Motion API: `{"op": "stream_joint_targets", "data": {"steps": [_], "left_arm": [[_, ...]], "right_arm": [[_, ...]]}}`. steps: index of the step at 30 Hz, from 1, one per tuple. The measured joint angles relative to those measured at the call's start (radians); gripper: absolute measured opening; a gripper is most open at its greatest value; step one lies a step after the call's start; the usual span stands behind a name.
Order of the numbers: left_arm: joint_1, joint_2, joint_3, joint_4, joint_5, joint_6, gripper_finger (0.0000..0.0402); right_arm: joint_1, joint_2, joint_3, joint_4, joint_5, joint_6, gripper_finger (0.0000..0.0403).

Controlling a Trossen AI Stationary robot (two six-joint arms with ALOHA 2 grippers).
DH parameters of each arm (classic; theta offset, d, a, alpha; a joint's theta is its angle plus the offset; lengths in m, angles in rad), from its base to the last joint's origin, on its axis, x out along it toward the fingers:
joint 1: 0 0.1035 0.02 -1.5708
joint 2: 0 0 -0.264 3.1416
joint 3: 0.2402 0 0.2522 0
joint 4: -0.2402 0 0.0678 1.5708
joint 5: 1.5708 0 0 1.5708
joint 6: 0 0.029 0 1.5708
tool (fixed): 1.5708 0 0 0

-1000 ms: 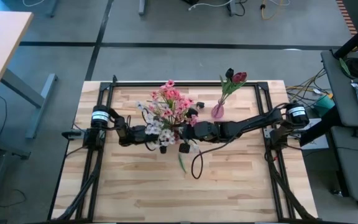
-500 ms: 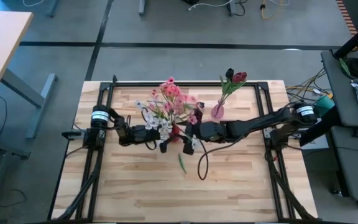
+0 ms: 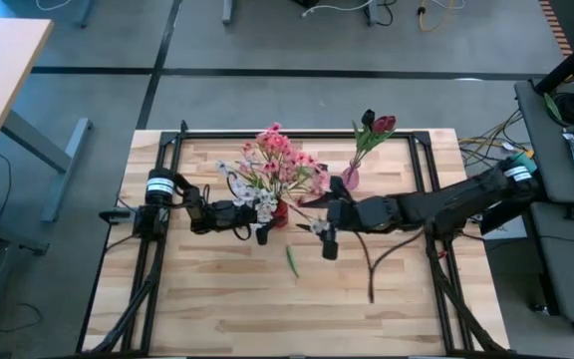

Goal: Sort flowers into vase by color
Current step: Put the white flowers into the red vase, then put the black tulip into the violet vase

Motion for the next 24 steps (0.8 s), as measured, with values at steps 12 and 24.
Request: {"op": "stream_joint_targets", "data": {"steps": [12, 24], "left_arm": [[0.0, -0.001, 0.005, -0.002, 0.003, -0.01, 0.028], [-0.002, 0.0, 0.001, -0.007, 0.006, -0.02, 0.0337]], "right_arm": [[0.048, -0.188, 0.001, -0.033, 0.001, 0.016, 0.0215], [0.047, -0.192, 0.001, -0.043, 0.001, -0.011, 0.0215]]}}
